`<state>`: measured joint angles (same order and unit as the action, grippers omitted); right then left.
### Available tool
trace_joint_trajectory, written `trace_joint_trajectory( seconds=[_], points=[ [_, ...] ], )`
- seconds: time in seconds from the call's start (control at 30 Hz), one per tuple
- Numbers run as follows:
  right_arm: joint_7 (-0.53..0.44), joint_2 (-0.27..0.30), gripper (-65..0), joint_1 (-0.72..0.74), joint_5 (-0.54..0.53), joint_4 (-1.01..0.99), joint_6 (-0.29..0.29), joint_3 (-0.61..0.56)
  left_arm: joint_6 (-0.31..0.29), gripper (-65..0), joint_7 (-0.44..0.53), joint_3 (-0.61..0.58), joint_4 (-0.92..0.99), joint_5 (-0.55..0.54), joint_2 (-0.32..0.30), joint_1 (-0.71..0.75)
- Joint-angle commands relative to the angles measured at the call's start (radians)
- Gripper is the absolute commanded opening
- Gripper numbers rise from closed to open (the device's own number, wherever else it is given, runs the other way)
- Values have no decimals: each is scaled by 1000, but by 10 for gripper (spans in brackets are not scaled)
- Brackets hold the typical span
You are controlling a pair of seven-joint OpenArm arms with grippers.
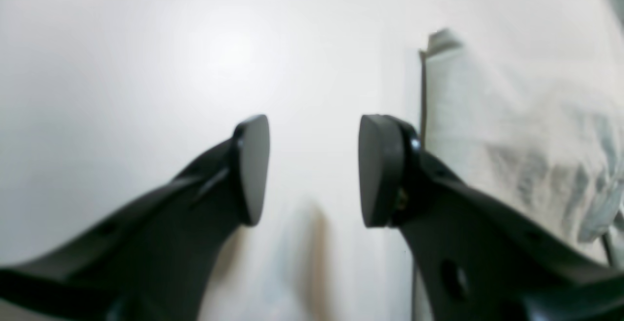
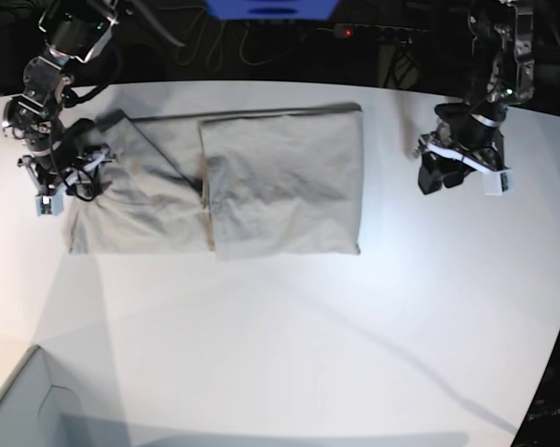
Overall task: Layout the t-shirt on the table in an organized manner, then fold the t-shirt properly
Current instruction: 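Release the fold and raise both grippers away from the shirt, then grasp the hem end with the right gripper and fold it over the stack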
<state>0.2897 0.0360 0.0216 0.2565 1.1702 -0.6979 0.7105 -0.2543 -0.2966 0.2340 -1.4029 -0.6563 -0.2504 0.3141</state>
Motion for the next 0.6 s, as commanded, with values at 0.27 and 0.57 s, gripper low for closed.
trace_joint_trajectory(
  seconds=[0.27, 0.57],
  points=[
    [29, 9, -650, 4, 25, -2, 0, -2, -6, -362, 17, -2, 29, -7, -11, -49],
    [29, -55, -650, -44, 23, 233, 0, -24, -6, -362, 17, -34, 101, -9, -11, -99]
  ],
)
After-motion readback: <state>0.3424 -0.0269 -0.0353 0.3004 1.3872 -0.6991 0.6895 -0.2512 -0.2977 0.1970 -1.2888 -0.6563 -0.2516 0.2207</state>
